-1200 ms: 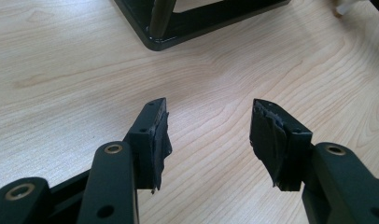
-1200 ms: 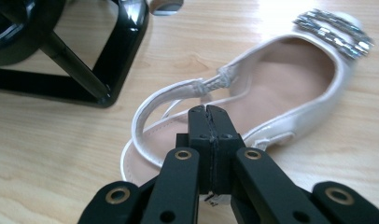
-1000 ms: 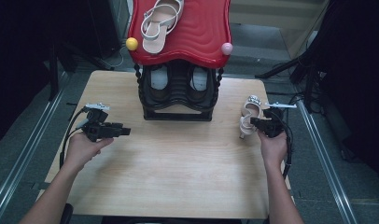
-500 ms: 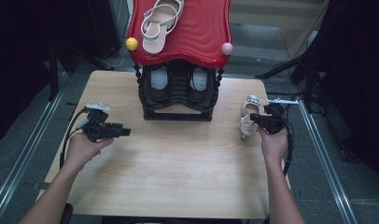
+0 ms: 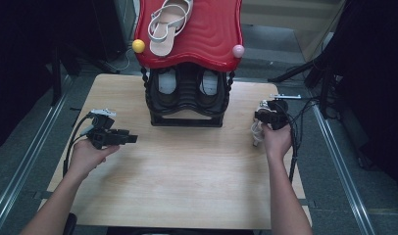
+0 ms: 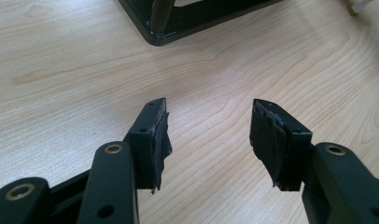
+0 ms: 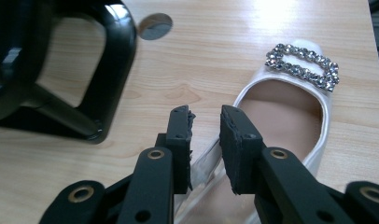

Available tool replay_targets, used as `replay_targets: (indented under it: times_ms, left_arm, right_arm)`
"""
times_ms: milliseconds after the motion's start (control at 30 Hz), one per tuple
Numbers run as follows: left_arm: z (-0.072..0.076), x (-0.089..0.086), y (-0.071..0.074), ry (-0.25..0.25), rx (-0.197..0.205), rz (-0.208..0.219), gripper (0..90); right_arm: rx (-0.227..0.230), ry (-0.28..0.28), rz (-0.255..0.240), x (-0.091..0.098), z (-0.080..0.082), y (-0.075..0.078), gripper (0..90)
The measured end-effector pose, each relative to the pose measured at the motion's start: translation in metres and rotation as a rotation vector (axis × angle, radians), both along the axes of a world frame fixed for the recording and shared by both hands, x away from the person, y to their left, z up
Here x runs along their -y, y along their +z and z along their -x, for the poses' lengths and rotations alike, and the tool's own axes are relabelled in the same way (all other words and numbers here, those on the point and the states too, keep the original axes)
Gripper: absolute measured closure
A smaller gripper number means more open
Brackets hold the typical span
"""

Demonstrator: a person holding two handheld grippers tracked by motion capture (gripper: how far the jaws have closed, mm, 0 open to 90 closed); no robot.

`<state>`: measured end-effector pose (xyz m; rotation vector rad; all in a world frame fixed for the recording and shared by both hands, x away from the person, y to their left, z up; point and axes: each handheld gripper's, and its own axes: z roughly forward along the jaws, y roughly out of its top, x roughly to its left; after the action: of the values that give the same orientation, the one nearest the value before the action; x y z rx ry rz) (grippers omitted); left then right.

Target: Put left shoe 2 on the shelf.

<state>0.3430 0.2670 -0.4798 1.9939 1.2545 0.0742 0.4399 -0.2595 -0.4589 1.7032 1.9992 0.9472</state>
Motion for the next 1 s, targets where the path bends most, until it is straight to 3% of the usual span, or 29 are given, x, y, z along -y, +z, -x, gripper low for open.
replay_targets:
  times_ms: [367,633,1000]
  left_arm:
    - [0.0,0.0,-0.001,-0.005,-0.002,-0.004,47.3]
    - [0.0,0.0,-0.002,-0.002,-0.002,-0.003,47.3]
    - [0.0,0.001,-0.002,-0.006,-0.005,-0.005,47.4]
  right_arm:
    - [-0.068,-0.065,0.037,-0.004,-0.016,-0.027,72.3]
    - [-0.083,-0.089,0.064,-0.004,-0.018,-0.036,84.3]
    - [-0.086,-0.021,0.078,-0.006,-0.012,-0.034,86.4]
